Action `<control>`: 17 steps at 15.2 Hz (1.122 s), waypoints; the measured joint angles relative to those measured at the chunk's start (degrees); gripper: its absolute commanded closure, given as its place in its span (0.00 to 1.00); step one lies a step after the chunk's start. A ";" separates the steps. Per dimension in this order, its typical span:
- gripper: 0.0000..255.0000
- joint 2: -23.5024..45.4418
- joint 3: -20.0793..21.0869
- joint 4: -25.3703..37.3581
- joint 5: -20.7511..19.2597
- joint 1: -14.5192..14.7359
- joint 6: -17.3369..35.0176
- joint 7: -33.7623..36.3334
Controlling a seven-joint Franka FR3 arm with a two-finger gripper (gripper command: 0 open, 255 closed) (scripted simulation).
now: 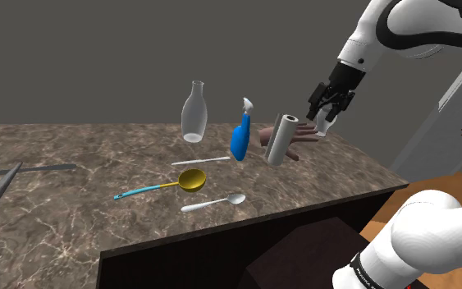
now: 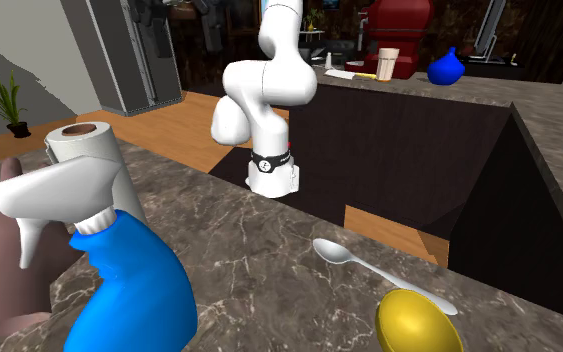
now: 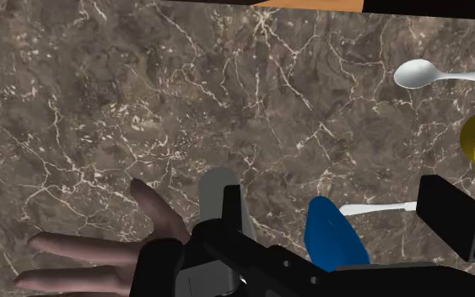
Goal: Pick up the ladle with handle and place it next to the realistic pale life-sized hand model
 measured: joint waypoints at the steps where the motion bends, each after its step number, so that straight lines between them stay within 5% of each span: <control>1: 0.00 0.00 0.00 0.00 0.00 0.00 0.00 0.00; 17: 0.00 18.74 14.82 -1.01 6.62 4.75 19.34 16.90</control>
